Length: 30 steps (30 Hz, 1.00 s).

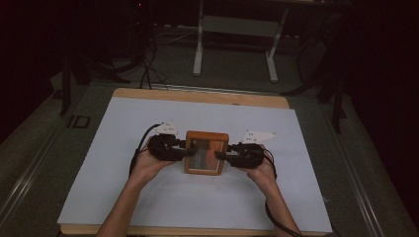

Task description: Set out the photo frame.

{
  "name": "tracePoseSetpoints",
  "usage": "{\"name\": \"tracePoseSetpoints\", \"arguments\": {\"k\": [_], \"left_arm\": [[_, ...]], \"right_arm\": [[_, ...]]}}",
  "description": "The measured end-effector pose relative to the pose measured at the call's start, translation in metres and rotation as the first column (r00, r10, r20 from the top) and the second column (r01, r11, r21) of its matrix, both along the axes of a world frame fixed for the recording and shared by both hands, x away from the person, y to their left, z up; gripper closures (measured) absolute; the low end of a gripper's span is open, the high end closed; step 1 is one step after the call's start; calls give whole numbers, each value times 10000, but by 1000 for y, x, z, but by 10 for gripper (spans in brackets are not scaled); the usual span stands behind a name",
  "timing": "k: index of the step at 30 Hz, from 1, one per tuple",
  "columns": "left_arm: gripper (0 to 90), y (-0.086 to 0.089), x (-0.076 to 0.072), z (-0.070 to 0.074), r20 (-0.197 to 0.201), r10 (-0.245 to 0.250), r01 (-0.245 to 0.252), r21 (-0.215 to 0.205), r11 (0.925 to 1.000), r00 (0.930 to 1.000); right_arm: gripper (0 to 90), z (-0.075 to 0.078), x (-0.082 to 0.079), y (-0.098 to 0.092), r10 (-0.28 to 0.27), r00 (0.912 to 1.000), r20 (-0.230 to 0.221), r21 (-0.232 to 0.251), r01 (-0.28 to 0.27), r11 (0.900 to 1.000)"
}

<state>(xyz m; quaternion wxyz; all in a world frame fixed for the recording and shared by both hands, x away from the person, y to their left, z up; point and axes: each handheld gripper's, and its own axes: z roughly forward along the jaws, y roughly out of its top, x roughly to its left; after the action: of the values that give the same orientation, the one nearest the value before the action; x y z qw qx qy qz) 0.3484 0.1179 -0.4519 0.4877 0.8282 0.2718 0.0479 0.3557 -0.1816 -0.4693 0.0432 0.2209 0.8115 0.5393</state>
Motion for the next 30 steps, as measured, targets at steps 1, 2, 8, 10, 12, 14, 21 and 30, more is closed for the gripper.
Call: {"name": "tracePoseSetpoints", "arguments": {"k": [1,2,8,10,12,14,21,30], "left_arm": [[600,0,0,0,-2,7,-7,-9,10000,10000],[600,0,0,-1,9,-1,1,-6,10000,10000],[600,1,0,-2,47,59,-59,25,10000,10000],[600,1,0,-2,43,77,-77,25,10000,10000],[600,0,0,-3,61,87,-88,34,10000,9999],[600,0,1,-3,63,87,-88,32,10000,9999],[600,1,1,-4,52,102,-102,68,9999,9999],[600,1,2,-6,40,114,-115,57,9999,9999]], "right_arm": [[618,0,0,0,5,10000,9,-18,-5,10000],[618,0,0,0,5,10000,9,-26,-5,10000],[617,-2,1,1,7,10000,-7,-35,-7,10000],[616,-3,2,1,-5,10000,-25,-20,5,10000],[615,-3,2,2,-12,10000,-14,-20,12,10000],[614,-3,2,2,-25,10000,6,-16,25,10000],[613,-5,3,2,-27,10000,-17,-47,27,10000],[612,-6,4,3,-45,10000,-35,-99,45,9999]]}}
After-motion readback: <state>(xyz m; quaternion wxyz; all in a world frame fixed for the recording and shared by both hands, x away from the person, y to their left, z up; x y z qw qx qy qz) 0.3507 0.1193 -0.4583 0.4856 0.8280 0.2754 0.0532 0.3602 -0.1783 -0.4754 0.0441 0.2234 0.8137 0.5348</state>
